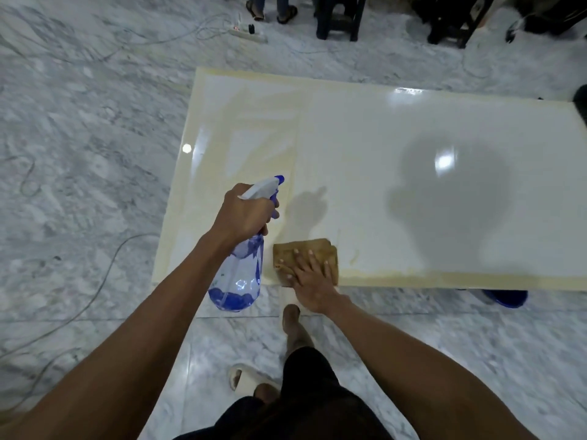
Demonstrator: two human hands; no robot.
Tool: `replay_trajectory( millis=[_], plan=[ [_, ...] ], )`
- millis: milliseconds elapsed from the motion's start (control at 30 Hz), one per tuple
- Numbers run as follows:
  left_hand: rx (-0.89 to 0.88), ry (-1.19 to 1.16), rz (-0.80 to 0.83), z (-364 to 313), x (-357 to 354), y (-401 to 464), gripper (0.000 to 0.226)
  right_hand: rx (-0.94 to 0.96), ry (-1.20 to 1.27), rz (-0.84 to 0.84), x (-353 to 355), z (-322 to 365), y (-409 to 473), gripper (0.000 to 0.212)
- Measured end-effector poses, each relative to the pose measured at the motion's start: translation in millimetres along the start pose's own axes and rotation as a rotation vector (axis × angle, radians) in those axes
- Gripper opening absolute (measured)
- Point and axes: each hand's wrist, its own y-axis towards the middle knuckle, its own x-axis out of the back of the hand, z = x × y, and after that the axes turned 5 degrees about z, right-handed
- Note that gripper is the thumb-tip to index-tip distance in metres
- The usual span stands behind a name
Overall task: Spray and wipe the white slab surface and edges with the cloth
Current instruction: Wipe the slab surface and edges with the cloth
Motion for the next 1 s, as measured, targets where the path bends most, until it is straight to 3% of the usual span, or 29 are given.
replay_trajectory(
  millis=[67, 100, 200, 400, 567, 667, 733, 833, 900, 1000],
  plan=[
    [-0.009, 0.004, 0.004, -7, 6, -1, 0.032, 0.003, 0.108, -0.048, 28, -1, 0, 0.078],
    [-0.015, 0.004, 0.008, -13, 10, 2, 0.035, 0.009, 0.276, -0.101, 49, -4, 2, 0.076],
    [-0.056, 0.012, 0.001, -32, 24, 18, 0.034, 0.034, 0.596, -0.198, 134, -10, 10, 0.045],
    [-0.124, 0.04, -0.043, -73, 49, 87, 0.022, 0.079, 0.5, -0.292, 299, -41, 99, 0.046],
    [-0.099, 0.011, -0.072, -102, 68, 170, 0.026, 0.082, 0.339, -0.378, 385, -74, 228, 0.049],
    [-0.116, 0.016, -0.1, -108, 78, 214, 0.024, 0.038, 0.256, -0.437, 406, -79, 302, 0.043],
    [-0.131, 0.012, -0.116, -105, 82, 236, 0.021, 0.007, 0.169, -0.372, 401, -77, 347, 0.044],
    [-0.133, 0.006, -0.137, -96, 87, 259, 0.016, -0.066, 0.006, -0.245, 359, -79, 391, 0.067],
    [-0.113, 0.038, -0.137, -88, 91, 265, 0.017, -0.121, -0.036, -0.172, 326, -70, 395, 0.061],
    [-0.093, 0.05, -0.121, -77, 92, 263, 0.018, -0.101, -0.068, -0.231, 298, -54, 374, 0.056]
  ],
)
